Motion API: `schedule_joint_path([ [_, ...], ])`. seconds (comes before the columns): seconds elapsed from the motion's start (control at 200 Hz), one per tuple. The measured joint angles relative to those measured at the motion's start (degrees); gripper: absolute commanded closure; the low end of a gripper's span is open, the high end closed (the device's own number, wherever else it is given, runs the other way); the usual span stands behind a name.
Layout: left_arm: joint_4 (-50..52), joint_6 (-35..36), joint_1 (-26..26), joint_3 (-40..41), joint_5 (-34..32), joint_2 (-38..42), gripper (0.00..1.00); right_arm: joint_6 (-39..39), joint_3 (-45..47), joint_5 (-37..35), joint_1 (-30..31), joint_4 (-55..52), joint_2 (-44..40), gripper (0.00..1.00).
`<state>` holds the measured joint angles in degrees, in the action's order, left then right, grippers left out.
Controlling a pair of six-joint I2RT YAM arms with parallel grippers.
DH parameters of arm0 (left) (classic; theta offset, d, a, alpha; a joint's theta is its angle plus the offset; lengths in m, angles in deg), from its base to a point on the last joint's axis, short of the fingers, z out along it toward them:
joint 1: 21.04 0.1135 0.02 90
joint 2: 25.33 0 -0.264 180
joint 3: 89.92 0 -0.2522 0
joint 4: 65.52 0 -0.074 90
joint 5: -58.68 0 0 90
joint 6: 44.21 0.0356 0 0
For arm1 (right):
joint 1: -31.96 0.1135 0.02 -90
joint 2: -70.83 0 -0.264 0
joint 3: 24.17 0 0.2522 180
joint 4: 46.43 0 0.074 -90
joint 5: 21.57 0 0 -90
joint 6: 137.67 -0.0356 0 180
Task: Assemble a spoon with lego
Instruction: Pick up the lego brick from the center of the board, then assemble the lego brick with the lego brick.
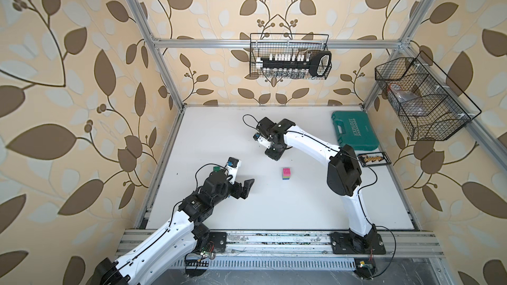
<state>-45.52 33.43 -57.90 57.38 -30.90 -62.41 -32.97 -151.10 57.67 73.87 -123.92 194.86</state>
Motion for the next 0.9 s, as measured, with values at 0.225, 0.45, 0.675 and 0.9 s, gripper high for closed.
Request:
schedule_joint_path([
  [0.225,-0.1,-0.1,0.0,0.9,0.0,0.7,0.01,11.9,8.9,1.3,-1.8,-1.3,-10.5,0.76],
  [0.45,-0.4,-0.1,0.0,2.4,0.0,1.5,0.01,21.6,12.5,4.4,-5.3,-4.1,-18.2,0.79],
  [0.675,-1.8,0.0,0.0,3.7,0.7,2.3,0.01,28.4,19.0,8.5,-5.1,-2.9,-20.6,0.85],
  [0.9,-2.8,0.6,0.0,4.3,2.7,2.4,0.01,31.6,20.9,11.2,-4.6,-2.7,-20.6,0.89],
])
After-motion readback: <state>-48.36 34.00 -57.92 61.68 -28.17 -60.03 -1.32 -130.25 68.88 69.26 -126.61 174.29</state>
